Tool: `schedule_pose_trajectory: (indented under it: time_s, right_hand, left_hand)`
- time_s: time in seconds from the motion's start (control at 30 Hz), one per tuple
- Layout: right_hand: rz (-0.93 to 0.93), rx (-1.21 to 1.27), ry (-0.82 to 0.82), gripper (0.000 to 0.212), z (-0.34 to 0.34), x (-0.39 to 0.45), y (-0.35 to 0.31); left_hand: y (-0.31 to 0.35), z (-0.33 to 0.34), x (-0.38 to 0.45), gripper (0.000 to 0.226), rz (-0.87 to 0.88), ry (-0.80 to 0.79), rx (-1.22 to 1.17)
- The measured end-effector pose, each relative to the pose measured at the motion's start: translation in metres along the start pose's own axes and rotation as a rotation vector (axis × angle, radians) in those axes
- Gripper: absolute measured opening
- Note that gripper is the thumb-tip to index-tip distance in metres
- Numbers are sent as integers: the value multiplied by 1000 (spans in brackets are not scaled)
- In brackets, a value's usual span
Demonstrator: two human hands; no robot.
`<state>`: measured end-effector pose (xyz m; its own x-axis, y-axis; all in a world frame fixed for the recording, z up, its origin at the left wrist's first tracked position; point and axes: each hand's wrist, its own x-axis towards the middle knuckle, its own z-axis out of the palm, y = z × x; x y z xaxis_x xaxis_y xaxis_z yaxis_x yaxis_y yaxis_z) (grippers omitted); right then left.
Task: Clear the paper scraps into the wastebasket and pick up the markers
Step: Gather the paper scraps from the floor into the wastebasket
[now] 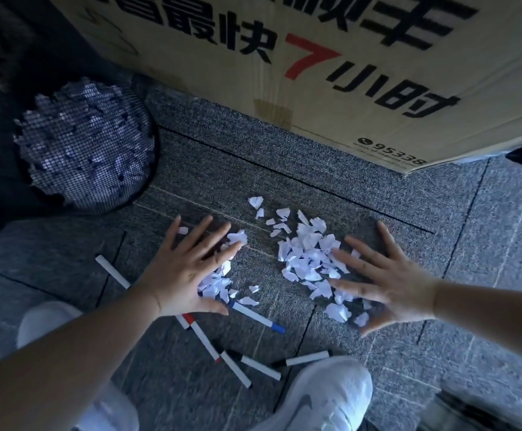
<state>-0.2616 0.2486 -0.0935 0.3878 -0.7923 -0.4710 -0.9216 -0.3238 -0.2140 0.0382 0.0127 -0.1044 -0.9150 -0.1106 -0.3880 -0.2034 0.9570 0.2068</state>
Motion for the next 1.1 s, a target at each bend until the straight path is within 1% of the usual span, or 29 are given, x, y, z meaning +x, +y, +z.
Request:
schedule_pose_trajectory:
  time_s: [0.07, 0.13, 0.23, 0.3, 0.37, 0.47, 0.53, 0.6, 0.73, 0.8, 0.9, 0.97, 1.03, 1.07, 1.1]
  right_hand:
    - [84, 6, 34, 99, 2, 14, -10]
    - [119, 3, 124, 98, -1, 32, -15]
    - [149, 11, 256, 107, -14, 64, -13]
    - [176, 35, 306, 115, -23, 83, -10]
    - [193, 50, 301, 116, -29, 93, -8]
    - [205, 39, 256, 115, -32, 97, -9]
    - [197, 17, 240, 112, -33, 97, -9]
    - [192, 3, 245, 107, -33, 98, -9]
    - [180, 29, 265, 90, -35, 103, -14]
    - [168, 38, 306, 80, -34, 107, -16]
    - [108, 70, 422, 50, -35, 108, -22]
    - [74, 119, 440, 30, -35, 107, -26]
    - [62, 161, 378, 14, -38, 106, -26]
    - [59, 177, 315, 10, -43, 107, -25]
    - [58, 183, 242, 10, -50, 110, -24]
  left_hand:
    - [-1, 4, 2, 114, -37, -14, -10]
    - [0, 6, 6, 116, -76, 10, -47]
    - [7, 4, 17, 118, -123, 93, -126]
    - [12, -1, 32, 120, -116, 112, -138]
    - [16, -8, 51, 121, -90, 134, -133]
    - [20, -17, 71, 117, -35, 168, -91]
    - [22, -19, 75, 110, -19, 190, -44]
    - [23, -17, 73, 100, -25, 244, -11]
    - [26, -4, 65, 71, -26, 378, 58]
    - [27, -4, 64, 58, -4, 387, 65]
    - [30, -9, 64, 43, 53, 327, 68]
    - [31, -15, 65, 32, 76, 271, 56]
    - [30, -20, 67, 17, 89, 185, 33]
    - [28, -22, 68, 14, 93, 137, 24]
    - [26, -24, 67, 20, 95, 89, 22]
